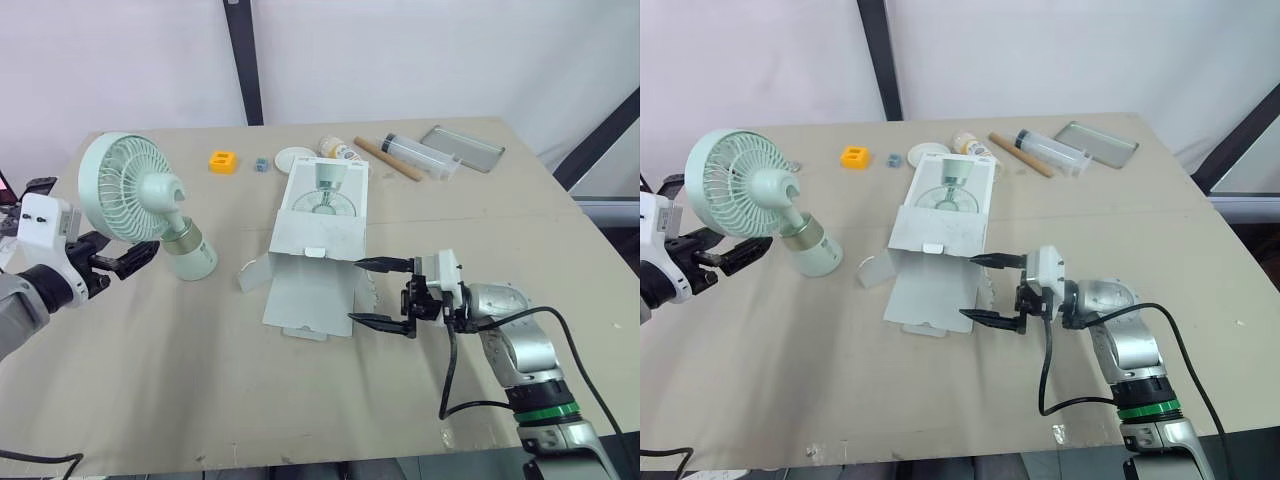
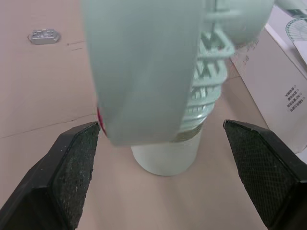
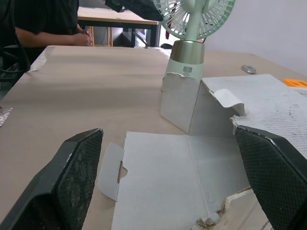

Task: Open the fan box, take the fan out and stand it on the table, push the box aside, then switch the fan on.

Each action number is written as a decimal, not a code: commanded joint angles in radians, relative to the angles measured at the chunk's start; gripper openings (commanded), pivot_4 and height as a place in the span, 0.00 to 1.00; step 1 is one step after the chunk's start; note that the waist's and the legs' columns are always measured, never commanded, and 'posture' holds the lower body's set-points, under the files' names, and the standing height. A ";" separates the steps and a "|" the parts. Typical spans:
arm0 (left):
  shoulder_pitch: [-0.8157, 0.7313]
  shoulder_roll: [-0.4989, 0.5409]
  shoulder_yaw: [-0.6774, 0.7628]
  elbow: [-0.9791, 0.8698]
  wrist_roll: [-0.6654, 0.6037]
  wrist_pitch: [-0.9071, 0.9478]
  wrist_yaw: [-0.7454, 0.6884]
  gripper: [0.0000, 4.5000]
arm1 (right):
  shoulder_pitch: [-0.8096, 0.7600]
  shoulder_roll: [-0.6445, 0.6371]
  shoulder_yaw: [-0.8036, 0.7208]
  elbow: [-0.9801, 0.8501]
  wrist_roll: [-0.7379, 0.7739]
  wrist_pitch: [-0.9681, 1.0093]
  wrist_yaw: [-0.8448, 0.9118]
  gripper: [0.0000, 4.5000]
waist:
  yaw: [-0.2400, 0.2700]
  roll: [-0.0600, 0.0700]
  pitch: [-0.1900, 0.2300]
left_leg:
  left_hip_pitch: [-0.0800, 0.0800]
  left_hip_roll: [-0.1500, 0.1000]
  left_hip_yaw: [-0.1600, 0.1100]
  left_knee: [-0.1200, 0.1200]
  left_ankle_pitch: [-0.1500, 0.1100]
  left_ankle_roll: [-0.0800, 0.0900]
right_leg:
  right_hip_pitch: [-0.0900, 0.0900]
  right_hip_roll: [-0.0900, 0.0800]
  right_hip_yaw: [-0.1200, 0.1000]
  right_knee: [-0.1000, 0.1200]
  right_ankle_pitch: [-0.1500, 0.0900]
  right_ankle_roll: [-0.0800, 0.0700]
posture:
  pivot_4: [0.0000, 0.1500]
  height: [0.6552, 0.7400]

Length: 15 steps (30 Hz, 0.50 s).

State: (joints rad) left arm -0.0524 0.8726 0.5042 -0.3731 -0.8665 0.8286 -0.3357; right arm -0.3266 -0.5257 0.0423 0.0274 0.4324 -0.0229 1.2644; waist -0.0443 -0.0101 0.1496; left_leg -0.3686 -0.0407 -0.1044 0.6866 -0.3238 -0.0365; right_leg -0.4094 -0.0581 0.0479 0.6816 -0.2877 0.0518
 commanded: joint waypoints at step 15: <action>0.321 -0.166 0.017 -0.040 0.234 -0.401 -0.328 0.97 | 0.036 -0.001 -0.025 -0.084 0.005 0.032 -0.093 1.00 | 0.003 -0.001 0.000 | 0.000 0.001 -0.001 0.000 0.000 0.001 | 0.001 0.000 -0.001 -0.001 0.000 0.000 | 1.00 1.00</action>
State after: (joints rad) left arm 0.2622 0.7113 0.5045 -0.3758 -0.6424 0.4663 -0.6354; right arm -0.2924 -0.5258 0.0382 -0.0112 0.4266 0.0015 1.1898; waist -0.0408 -0.0106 0.1494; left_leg -0.3684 -0.0401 -0.1050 0.6864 -0.3245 -0.0353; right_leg -0.4081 -0.0583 0.0473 0.6808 -0.2877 0.0518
